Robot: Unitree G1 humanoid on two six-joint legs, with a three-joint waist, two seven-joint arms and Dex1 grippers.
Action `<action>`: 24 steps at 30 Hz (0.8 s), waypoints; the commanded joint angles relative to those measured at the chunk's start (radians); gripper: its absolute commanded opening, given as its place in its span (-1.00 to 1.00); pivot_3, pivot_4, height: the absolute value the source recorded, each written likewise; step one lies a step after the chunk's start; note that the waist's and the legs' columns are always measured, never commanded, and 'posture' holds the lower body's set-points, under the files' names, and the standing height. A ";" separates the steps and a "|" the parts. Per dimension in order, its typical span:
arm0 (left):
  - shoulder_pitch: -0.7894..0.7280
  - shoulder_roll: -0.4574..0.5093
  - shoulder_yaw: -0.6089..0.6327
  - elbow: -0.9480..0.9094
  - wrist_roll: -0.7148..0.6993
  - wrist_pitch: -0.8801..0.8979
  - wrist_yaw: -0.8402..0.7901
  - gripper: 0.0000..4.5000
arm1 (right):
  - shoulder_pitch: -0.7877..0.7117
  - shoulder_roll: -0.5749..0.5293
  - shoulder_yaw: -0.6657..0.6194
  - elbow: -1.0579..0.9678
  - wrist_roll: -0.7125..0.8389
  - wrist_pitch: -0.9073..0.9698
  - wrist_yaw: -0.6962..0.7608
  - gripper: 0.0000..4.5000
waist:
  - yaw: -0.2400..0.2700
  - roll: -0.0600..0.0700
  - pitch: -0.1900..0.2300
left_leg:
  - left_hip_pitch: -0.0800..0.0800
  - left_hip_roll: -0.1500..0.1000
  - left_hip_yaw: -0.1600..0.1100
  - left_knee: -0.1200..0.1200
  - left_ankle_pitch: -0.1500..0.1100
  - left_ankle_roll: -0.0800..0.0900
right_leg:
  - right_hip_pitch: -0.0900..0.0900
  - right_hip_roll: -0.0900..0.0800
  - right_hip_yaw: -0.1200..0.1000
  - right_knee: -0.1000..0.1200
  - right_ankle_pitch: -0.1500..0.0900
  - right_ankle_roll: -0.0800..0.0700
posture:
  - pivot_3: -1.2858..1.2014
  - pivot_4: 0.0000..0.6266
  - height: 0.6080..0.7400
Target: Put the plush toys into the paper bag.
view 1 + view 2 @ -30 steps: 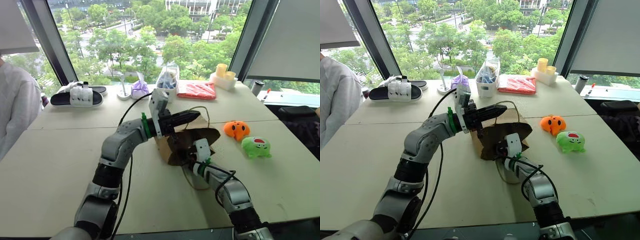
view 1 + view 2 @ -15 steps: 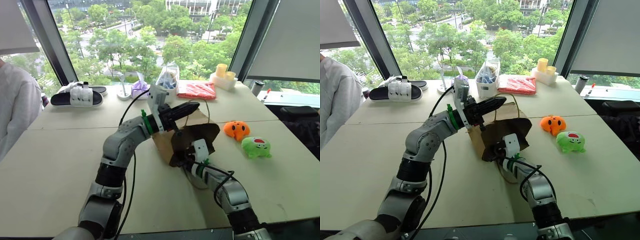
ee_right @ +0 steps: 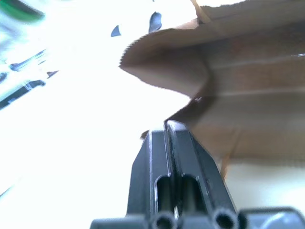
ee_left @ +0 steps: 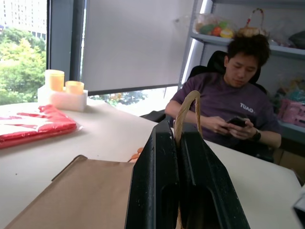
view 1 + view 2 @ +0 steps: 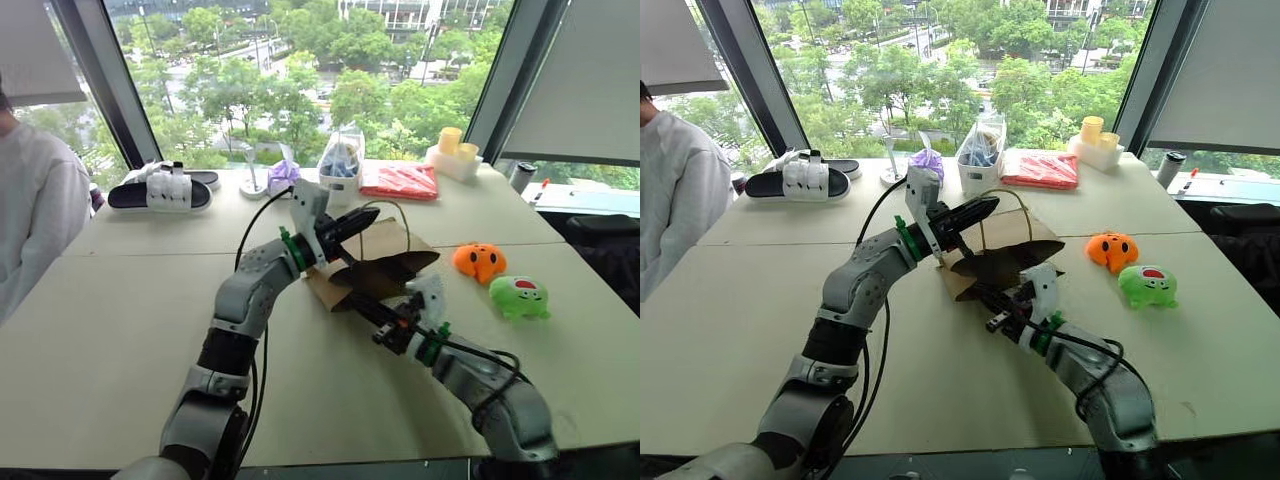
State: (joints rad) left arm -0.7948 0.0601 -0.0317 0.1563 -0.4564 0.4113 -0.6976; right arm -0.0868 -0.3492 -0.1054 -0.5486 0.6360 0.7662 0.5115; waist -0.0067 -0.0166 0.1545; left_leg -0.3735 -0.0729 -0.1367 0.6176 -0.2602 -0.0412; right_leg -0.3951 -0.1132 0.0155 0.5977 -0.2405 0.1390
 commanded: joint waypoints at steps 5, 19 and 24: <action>-0.014 -0.001 -0.017 -0.016 -0.022 0.012 -0.053 -1.00 | -0.009 -0.096 -0.416 -0.116 0.467 0.062 -0.192 0.25 | -0.002 0.000 0.000 | 0.001 0.000 0.000 0.001 0.000 0.000 | 0.003 0.000 0.000 0.000 0.000 0.000 | 0.03 -0.52 1.00; -0.019 -0.064 -0.069 -0.007 0.029 -0.070 -0.059 -1.00 | -0.248 -0.330 -0.075 0.767 -0.401 -0.250 -0.397 0.98 | -0.009 0.002 -0.001 | 0.001 0.000 0.006 0.004 -0.001 0.002 | 0.002 0.000 0.003 0.001 0.000 0.000 | 0.03 -0.52 1.00; -0.017 -0.072 -0.063 -0.010 0.035 -0.079 -0.038 -1.00 | -0.361 -0.316 0.001 1.035 -0.524 -0.357 -0.387 0.98 | -0.006 0.002 -0.001 | 0.002 0.000 0.005 0.005 -0.001 0.002 | 0.003 0.000 0.003 0.000 0.000 0.000 | 0.03 -0.52 1.00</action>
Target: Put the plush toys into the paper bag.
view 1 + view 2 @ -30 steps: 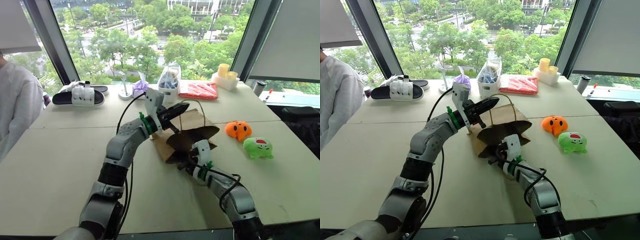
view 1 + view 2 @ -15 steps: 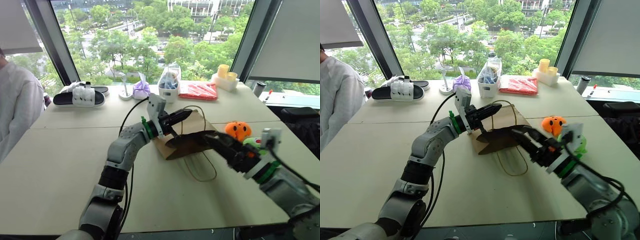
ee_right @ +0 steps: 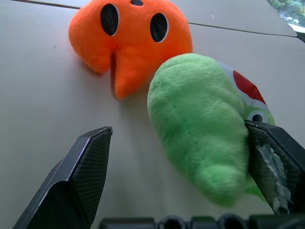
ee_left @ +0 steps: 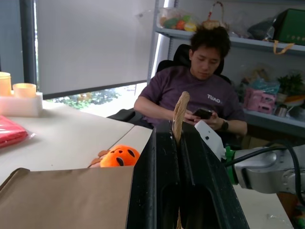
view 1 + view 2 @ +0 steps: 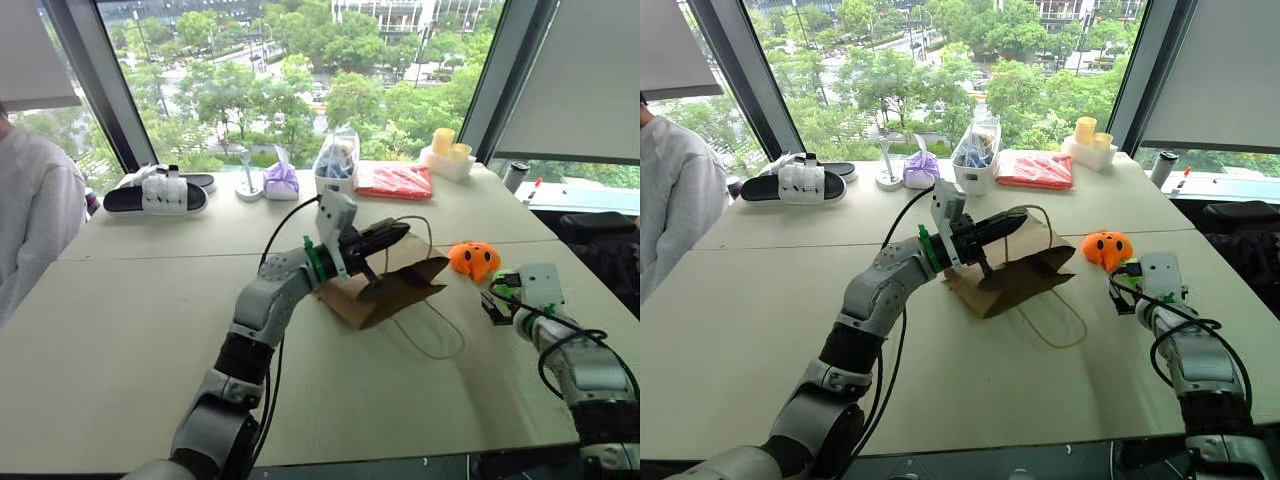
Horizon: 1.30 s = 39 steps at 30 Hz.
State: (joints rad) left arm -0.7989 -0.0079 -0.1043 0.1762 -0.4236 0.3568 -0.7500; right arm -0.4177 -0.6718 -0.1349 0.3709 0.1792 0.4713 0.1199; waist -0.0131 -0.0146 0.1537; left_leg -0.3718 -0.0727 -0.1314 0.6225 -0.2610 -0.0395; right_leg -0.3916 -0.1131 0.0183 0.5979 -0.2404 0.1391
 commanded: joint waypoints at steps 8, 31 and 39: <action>-0.002 0.020 0.028 -0.049 -0.015 -0.012 0.031 -1.00 | -0.081 0.000 0.017 0.224 -0.132 -0.147 0.015 -0.51 | -0.001 -0.001 0.000 | 0.000 0.000 0.000 0.004 0.000 0.000 | 0.002 0.000 0.000 -0.001 0.001 0.002 | 0.03 -0.52 1.00; -0.092 -0.005 0.067 0.044 -0.080 0.010 -0.046 -1.00 | 0.302 -0.059 -0.184 -0.975 0.567 0.276 0.355 -0.98 | 0.007 0.001 0.001 | -0.002 0.000 -0.002 0.006 -0.002 0.003 | 0.003 0.000 0.000 -0.002 0.001 0.003 | 0.03 -0.52 1.00; -0.067 0.013 0.066 -0.051 -0.152 0.088 -0.084 -1.00 | 0.236 -0.039 -0.065 -0.867 0.443 0.214 0.373 -0.98 | 0.014 0.001 0.001 | -0.002 -0.001 -0.002 0.006 -0.003 0.004 | 0.002 0.000 0.000 -0.002 0.001 0.003 | 0.03 -0.52 1.00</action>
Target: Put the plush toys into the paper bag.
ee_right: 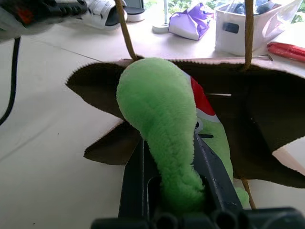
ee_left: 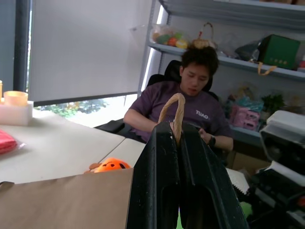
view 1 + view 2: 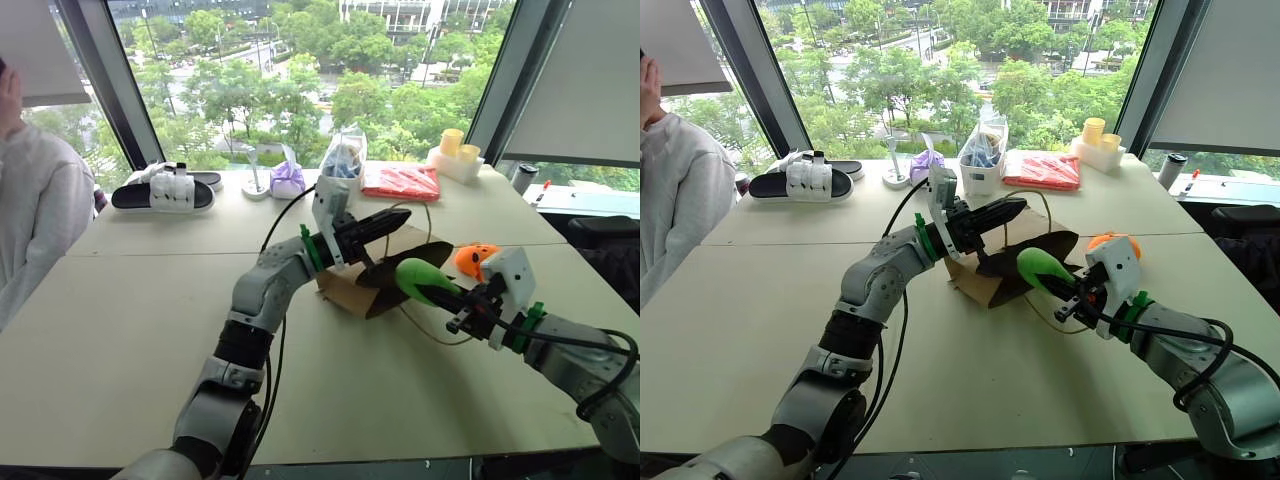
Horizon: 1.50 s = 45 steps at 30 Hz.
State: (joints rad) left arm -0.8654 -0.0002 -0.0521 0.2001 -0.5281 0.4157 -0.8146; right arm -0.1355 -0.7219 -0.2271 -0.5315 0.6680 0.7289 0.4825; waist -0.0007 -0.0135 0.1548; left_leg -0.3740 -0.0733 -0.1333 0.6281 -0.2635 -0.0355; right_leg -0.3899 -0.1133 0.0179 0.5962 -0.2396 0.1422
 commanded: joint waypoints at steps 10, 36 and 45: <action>0.037 0.012 0.013 -0.162 -0.102 0.114 0.004 -1.00 | -0.261 0.075 0.267 0.221 -0.245 -0.124 0.066 -0.98 | -0.009 0.000 0.000 | 0.000 0.000 0.000 0.000 0.000 0.000 | -0.001 0.000 0.000 0.001 0.000 0.000 | 0.03 -0.52 1.00; 0.004 0.030 0.054 -0.018 -0.049 0.018 0.067 -1.00 | -0.279 0.121 -0.396 0.339 0.192 0.043 -0.034 0.99 | 0.012 0.000 0.000 | 0.001 0.000 0.001 0.001 0.000 0.001 | 0.000 0.000 0.001 0.000 0.000 -0.001 | 0.03 -0.52 1.00; 0.019 0.023 0.041 -0.045 -0.044 0.022 0.068 -1.00 | -0.653 0.138 -0.012 1.187 -0.439 -0.398 -0.343 0.99 | -0.015 0.002 -0.001 | 0.001 0.000 0.006 -0.001 0.001 -0.002 | -0.003 -0.001 0.003 0.002 0.001 -0.001 | 0.03 -0.52 1.00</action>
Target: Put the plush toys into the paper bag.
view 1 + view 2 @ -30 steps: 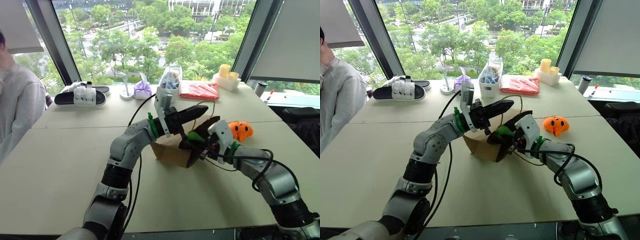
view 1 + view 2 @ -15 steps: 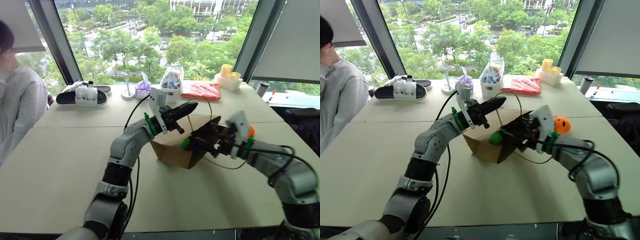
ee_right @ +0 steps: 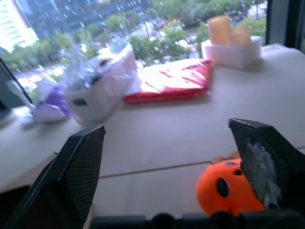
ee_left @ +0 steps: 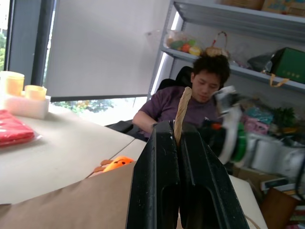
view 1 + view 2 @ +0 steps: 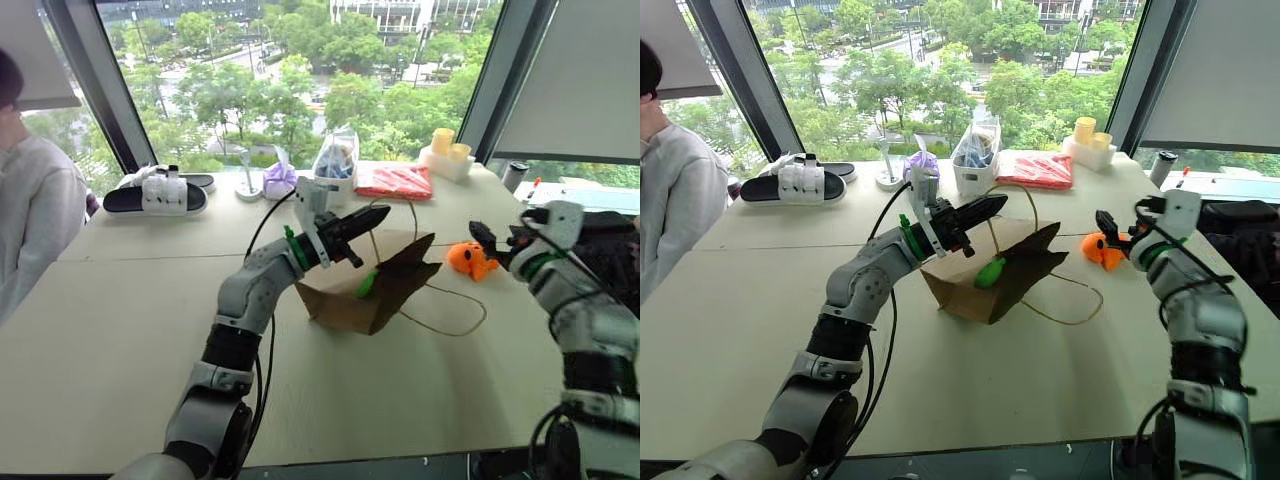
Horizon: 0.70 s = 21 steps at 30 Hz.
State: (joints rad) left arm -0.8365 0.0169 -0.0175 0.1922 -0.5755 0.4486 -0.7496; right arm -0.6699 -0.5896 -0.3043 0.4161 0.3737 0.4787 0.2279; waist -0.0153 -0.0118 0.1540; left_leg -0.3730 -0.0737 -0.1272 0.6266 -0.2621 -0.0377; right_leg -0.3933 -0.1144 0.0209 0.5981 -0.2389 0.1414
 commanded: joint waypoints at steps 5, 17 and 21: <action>0.004 0.010 0.010 -0.062 0.003 -0.011 0.026 -1.00 | -0.293 0.039 0.165 0.647 -0.296 -0.260 -0.198 0.99 | -0.001 0.000 0.000 | -0.002 0.001 0.000 -0.005 0.003 -0.005 | -0.003 0.000 0.001 -0.001 0.000 0.000 | 0.03 -0.52 1.00; 0.030 0.023 0.013 -0.094 -0.002 -0.011 0.060 -1.00 | -0.351 0.056 0.183 0.842 -0.360 -0.294 -0.167 -0.71 | -0.002 0.000 0.000 | 0.000 0.000 -0.001 -0.003 0.003 -0.005 | 0.001 0.000 0.000 -0.002 0.000 0.000 | 0.03 -0.52 1.00; 0.029 0.022 0.013 -0.088 -0.002 -0.014 0.060 -1.00 | -0.345 0.044 0.175 0.839 -0.363 -0.321 -0.163 -0.98 | -0.003 0.000 0.000 | 0.000 0.000 -0.001 -0.003 0.003 -0.005 | 0.001 0.000 0.000 -0.002 0.000 0.000 | 0.03 -0.52 1.00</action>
State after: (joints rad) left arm -0.7956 0.0385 -0.0156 0.1357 -0.5753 0.4487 -0.6895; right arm -1.0185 -0.5305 -0.1184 1.2416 0.0149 0.1628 0.0636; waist -0.0179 -0.0117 0.1539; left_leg -0.3726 -0.0736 -0.1281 0.6241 -0.2591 -0.0430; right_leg -0.3924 -0.1141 0.0211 0.5963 -0.2389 0.1414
